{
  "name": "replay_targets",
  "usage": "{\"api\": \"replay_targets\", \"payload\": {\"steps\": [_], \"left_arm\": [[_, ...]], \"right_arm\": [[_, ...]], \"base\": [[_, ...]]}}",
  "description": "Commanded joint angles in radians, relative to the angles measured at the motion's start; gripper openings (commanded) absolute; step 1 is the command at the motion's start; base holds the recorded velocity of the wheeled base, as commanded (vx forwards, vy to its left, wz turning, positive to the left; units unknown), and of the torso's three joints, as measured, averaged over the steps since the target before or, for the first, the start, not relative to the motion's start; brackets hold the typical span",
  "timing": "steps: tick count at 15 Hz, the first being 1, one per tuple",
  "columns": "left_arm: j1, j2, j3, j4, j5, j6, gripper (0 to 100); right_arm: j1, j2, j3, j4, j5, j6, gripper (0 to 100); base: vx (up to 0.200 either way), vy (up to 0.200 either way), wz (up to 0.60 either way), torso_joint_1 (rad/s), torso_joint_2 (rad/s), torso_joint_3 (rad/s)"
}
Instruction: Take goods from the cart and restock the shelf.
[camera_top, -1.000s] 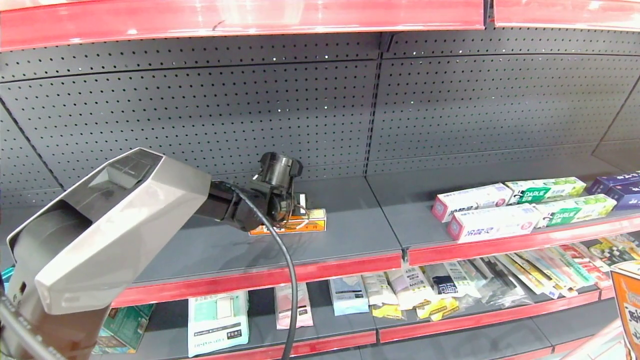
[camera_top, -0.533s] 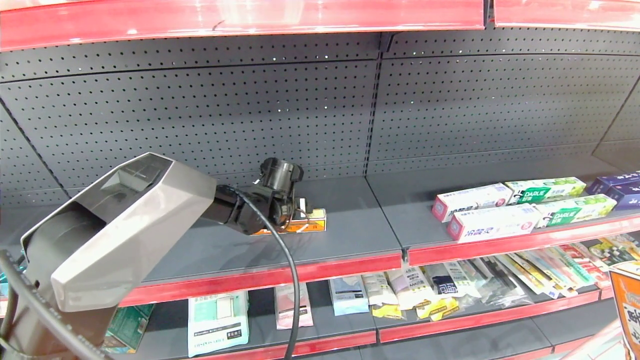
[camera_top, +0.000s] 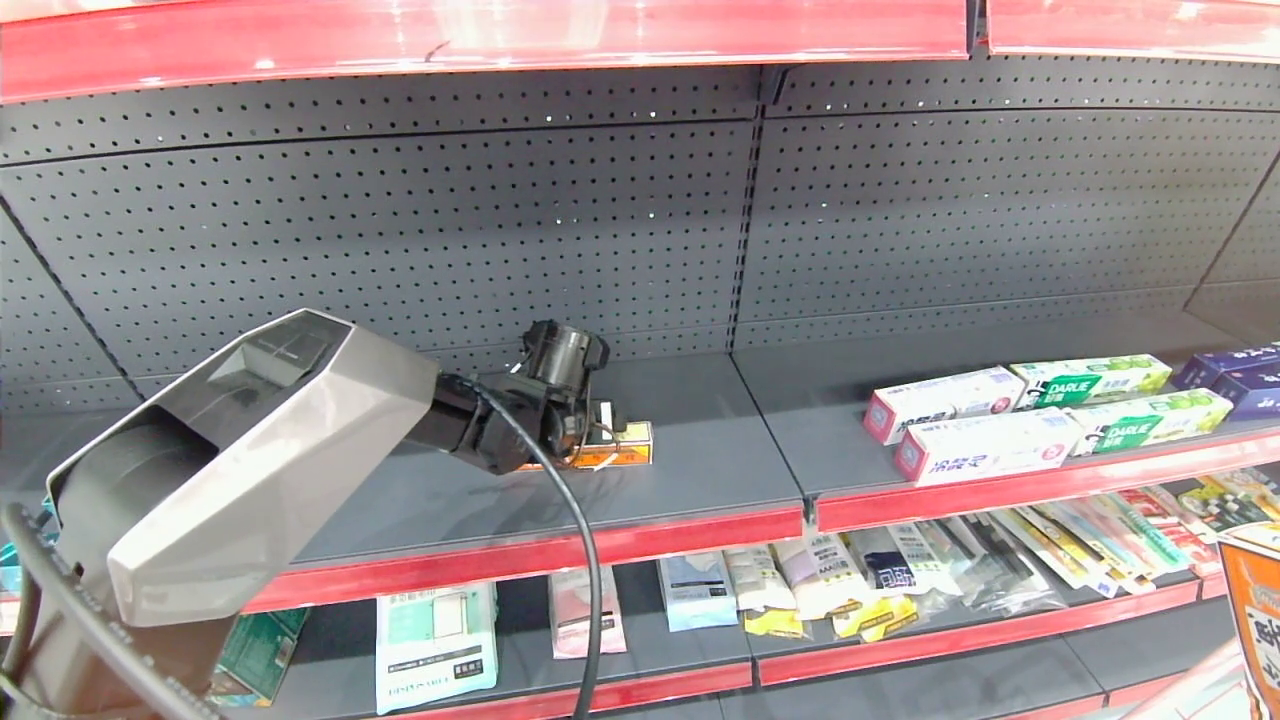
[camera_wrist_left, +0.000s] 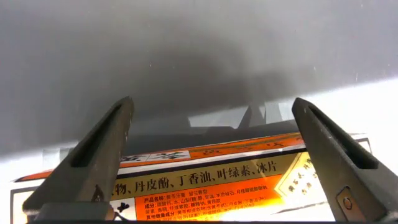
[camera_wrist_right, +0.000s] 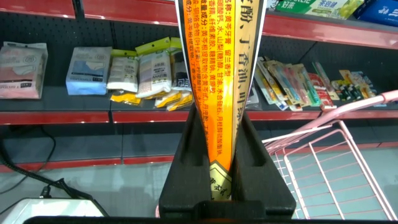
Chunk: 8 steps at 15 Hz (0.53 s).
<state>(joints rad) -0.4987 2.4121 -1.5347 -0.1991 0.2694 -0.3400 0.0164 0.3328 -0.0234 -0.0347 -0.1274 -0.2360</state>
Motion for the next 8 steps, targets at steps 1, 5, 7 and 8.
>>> {"api": "replay_targets", "payload": {"steps": [1, 5, 7, 8], "left_arm": [[0.000, -0.005, 0.002, 0.007, -0.001, -0.001, 100], [0.000, -0.034, 0.011, 0.030, -0.004, -0.001, 100], [0.000, -0.050, 0.027, 0.047, -0.006, 0.001, 100], [0.002, -0.056, 0.036, 0.047, -0.006, 0.001, 100]], "right_arm": [[0.000, 0.002, 0.000, -0.001, 0.000, 0.000, 0], [0.000, -0.001, -0.001, -0.001, 0.000, 0.000, 0], [0.000, -0.004, 0.000, -0.001, 0.000, 0.000, 0], [0.000, -0.004, 0.000, -0.001, 0.000, 0.000, 0]], "base": [[0.000, 0.000, 0.00, 0.000, 0.00, 0.000], [0.000, 0.000, 0.00, 0.000, 0.00, 0.000], [0.000, 0.000, 0.00, 0.000, 0.00, 0.000], [0.000, 0.000, 0.00, 0.000, 0.00, 0.000]]}}
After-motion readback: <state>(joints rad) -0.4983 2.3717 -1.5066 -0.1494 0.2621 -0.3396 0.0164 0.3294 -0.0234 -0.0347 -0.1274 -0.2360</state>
